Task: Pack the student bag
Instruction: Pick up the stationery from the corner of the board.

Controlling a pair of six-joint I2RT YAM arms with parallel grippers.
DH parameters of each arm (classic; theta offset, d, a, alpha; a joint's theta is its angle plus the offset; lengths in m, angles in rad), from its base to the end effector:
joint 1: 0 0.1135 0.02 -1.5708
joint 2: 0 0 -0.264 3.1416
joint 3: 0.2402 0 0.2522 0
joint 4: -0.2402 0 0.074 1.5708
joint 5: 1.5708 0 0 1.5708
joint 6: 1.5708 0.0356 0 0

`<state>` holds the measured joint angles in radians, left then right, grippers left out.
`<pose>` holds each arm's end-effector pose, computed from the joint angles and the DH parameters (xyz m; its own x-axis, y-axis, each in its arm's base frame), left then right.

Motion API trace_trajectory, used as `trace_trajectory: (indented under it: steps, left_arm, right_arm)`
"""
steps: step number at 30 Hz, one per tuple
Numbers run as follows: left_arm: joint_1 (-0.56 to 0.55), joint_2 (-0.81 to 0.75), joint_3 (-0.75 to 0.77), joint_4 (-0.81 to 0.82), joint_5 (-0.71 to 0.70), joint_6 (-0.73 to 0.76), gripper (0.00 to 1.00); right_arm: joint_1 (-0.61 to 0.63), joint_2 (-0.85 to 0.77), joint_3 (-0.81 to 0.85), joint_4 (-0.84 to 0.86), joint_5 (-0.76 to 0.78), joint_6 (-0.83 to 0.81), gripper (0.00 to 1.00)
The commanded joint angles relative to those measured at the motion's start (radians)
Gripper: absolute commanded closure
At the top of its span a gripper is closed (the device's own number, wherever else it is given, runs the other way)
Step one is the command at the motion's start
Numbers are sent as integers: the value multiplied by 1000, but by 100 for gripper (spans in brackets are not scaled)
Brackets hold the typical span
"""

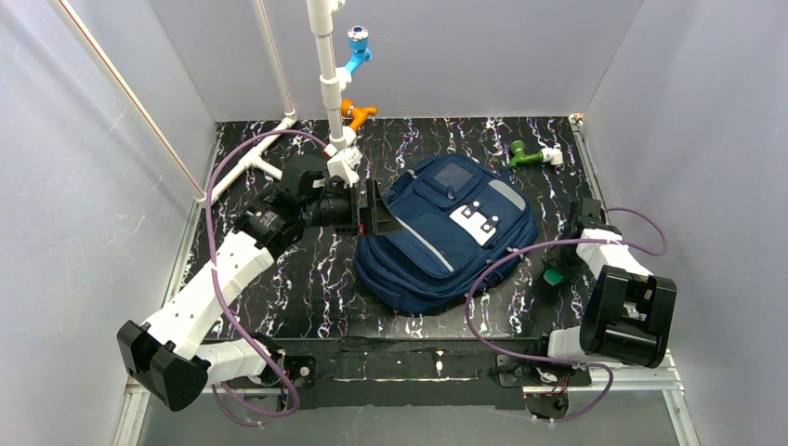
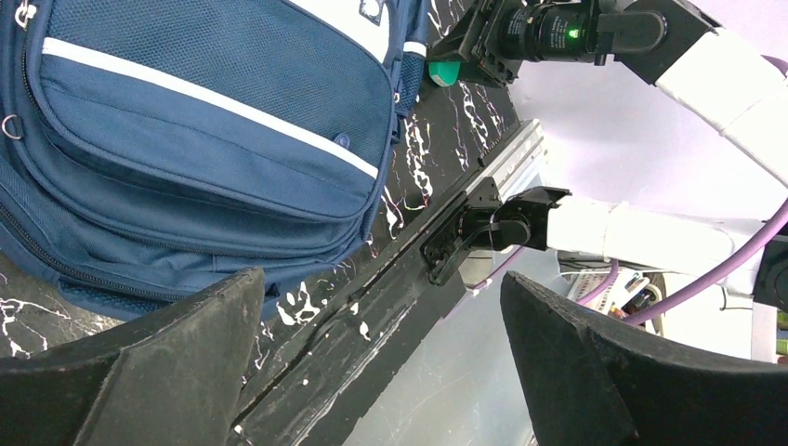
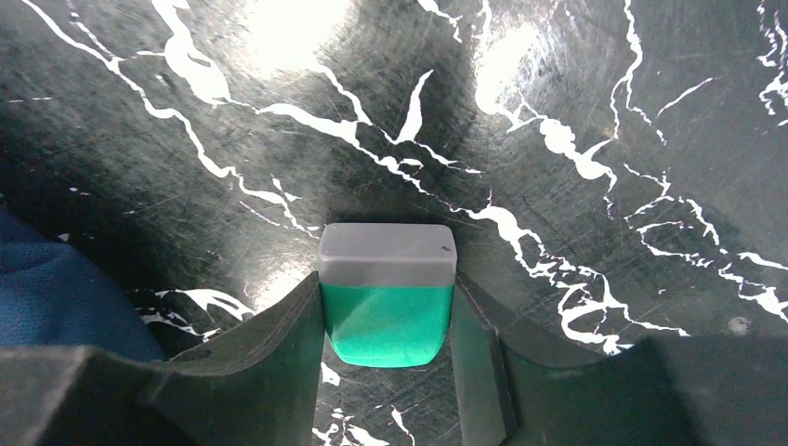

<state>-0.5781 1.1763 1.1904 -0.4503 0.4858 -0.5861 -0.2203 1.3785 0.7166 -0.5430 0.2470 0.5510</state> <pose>0.2072 -0.1550 0.3761 -0.7581 -0.0894 -0.6460 0.5021 0.5520 -0.6657 0.2308 -0.0606 0.1681 -0.6207 0.6592 -0.4244 0.7303 0.6830 -0.0072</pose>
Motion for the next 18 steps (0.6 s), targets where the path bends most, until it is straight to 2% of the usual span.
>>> trace_trajectory:
  steps: [1,4,8,11,15,18]
  left_arm:
    - [6,-59,-17,-7,3,-22,2]
    - [6,-80,-40,8,0,-59,2]
    - [7,-122,-108,74,-26,-123,2]
    - [7,-149,-174,164,-45,-185,2]
    - [9,-161,-266,338,-81,-276,2]
    - [8,-145,-328,500,-133,-303,5]
  right_arm:
    - [6,-83,86,3,19,-58,90]
    - [26,-137,182,-48,-4,-68,92]
    - [97,-196,320,-55,-149,7,91]
    - [246,-168,424,-24,-233,110,90]
    - [531,-86,523,68,-313,292,87]
    - [662,-54,504,203,-385,483,85]
